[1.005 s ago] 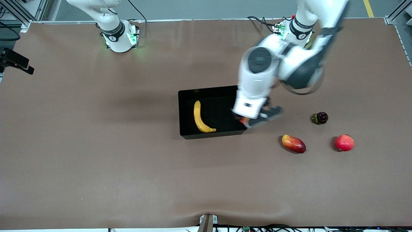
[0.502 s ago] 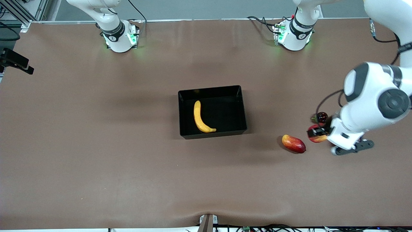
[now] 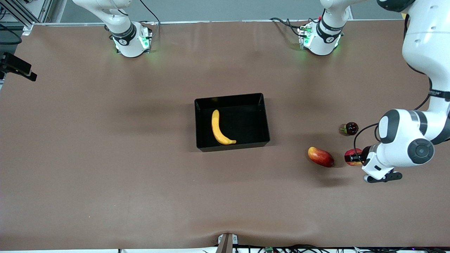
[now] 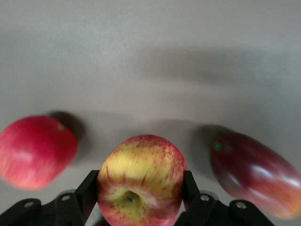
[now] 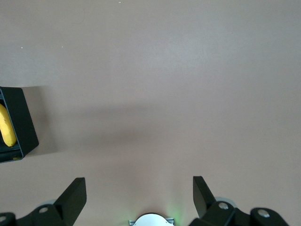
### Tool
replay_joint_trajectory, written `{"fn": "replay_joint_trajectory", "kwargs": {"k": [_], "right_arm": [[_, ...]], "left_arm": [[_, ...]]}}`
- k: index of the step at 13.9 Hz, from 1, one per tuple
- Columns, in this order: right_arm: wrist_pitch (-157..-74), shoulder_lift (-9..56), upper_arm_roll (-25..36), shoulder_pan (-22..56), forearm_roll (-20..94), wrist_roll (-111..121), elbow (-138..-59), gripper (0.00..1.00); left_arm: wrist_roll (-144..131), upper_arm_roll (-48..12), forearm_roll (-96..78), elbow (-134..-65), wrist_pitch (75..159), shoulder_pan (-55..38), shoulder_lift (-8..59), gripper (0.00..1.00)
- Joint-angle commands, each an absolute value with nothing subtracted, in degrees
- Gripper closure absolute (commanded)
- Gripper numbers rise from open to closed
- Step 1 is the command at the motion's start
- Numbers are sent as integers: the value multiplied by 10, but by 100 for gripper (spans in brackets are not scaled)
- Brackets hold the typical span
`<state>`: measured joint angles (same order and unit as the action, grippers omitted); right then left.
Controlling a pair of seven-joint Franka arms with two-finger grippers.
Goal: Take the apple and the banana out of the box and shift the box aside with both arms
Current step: 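Carry the apple out and set it beside the red mango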
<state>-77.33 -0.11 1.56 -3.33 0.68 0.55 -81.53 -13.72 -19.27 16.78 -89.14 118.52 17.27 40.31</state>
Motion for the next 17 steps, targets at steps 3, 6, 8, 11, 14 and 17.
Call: {"fn": "replay_joint_trajectory", "kwargs": {"k": [3, 6, 8, 11, 14, 17], "right_arm": [[-770, 1, 12, -38, 4, 13, -808, 0], [-770, 1, 12, -39, 4, 13, -808, 0], [-770, 1, 12, -39, 4, 13, -808, 0], [-771, 1, 12, -39, 4, 13, -808, 0], [-771, 1, 12, -40, 4, 13, -808, 0], [-771, 1, 12, -39, 4, 13, -808, 0]], "left_arm": [[-123, -199, 183, -890, 1217, 188, 431, 100], [-125, -200, 177, -892, 1216, 188, 427, 0], [-120, -206, 177, -895, 1200, 193, 400, 0], [-132, -258, 166, -891, 1109, 193, 322, 0], [-155, -336, 143, -889, 1057, 192, 277, 0], [-252, -397, 121, -887, 1056, 156, 289, 0]]}}
